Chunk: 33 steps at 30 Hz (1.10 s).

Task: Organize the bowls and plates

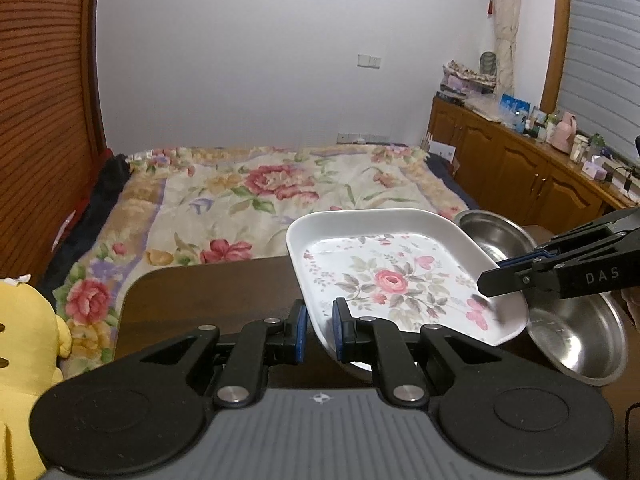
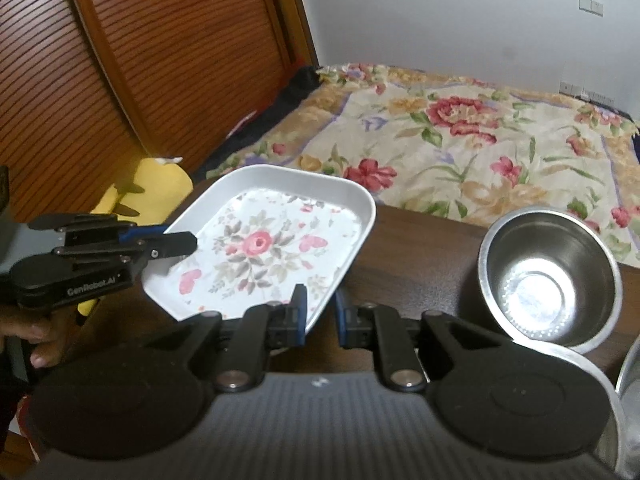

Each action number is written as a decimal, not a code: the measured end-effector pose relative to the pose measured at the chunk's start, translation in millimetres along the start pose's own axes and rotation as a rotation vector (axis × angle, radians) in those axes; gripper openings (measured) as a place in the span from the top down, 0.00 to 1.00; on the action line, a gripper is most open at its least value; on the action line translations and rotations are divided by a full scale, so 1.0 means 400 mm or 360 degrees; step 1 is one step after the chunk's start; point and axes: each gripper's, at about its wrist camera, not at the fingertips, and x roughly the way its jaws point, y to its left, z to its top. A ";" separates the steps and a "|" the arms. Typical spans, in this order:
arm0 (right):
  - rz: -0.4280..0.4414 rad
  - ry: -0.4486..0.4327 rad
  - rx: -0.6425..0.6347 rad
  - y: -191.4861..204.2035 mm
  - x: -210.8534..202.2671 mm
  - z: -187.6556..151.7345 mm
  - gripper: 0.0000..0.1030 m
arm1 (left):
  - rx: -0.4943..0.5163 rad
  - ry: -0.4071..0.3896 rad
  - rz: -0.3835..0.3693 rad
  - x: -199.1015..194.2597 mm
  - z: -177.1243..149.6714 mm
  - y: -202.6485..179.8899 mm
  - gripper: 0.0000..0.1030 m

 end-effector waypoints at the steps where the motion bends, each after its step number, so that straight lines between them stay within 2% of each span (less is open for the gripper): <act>1: 0.0000 -0.0012 -0.0003 0.005 -0.011 -0.001 0.84 | 0.0004 -0.0008 0.0001 -0.012 -0.001 -0.005 0.85; 16: 0.0000 -0.0136 -0.0054 0.060 -0.151 -0.049 0.84 | 0.0034 -0.0087 -0.0017 -0.159 -0.042 -0.077 0.84; 33: 0.0012 -0.0162 -0.0071 0.069 -0.233 -0.139 0.84 | 0.0047 -0.0088 -0.0099 -0.238 -0.120 -0.136 0.84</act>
